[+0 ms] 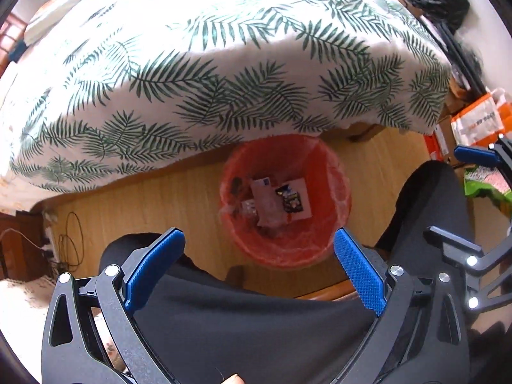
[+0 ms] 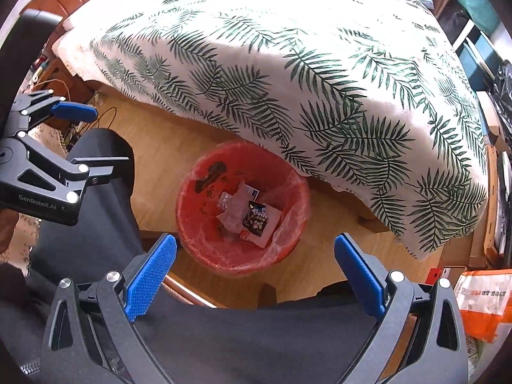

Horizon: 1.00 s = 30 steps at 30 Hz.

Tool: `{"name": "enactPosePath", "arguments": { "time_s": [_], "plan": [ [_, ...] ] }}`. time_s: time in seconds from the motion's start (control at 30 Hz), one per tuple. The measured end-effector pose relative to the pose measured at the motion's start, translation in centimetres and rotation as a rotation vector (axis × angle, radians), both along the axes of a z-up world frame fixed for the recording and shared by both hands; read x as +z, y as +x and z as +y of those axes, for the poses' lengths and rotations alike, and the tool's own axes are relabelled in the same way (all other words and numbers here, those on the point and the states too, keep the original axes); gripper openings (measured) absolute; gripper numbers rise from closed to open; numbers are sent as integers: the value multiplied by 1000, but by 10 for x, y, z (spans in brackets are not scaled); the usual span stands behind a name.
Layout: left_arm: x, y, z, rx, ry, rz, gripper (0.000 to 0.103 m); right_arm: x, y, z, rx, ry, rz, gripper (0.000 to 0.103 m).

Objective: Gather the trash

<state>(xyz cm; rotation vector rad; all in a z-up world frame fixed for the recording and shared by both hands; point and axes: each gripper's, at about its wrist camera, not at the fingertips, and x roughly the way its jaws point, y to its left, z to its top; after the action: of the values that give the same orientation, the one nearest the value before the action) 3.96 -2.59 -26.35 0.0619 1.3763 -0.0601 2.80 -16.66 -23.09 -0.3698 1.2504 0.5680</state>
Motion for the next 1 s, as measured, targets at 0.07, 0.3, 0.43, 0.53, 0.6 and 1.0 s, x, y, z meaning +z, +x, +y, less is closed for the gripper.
{"name": "enactPosePath", "arguments": {
  "time_s": [0.07,0.3,0.43,0.53,0.6,1.0],
  "plan": [
    [1,-1,-1,-10,7,0,97,1,0,1,8,-4,2,98],
    [-4,2,4,2,7,18,97,0,3,1,11,-13,6,98],
    [-5,2,3,-4,3,24,97,-1,5,2,17,-18,9,98],
    [-4,2,2,-8,-2,26,97,-1,6,2,20,-17,13,98],
    [-3,2,1,-10,-5,24,97,0,6,3,25,-18,11,98],
    [12,-5,-8,-30,14,-7,97,13,2,2,11,6,2,98]
  ]
}}
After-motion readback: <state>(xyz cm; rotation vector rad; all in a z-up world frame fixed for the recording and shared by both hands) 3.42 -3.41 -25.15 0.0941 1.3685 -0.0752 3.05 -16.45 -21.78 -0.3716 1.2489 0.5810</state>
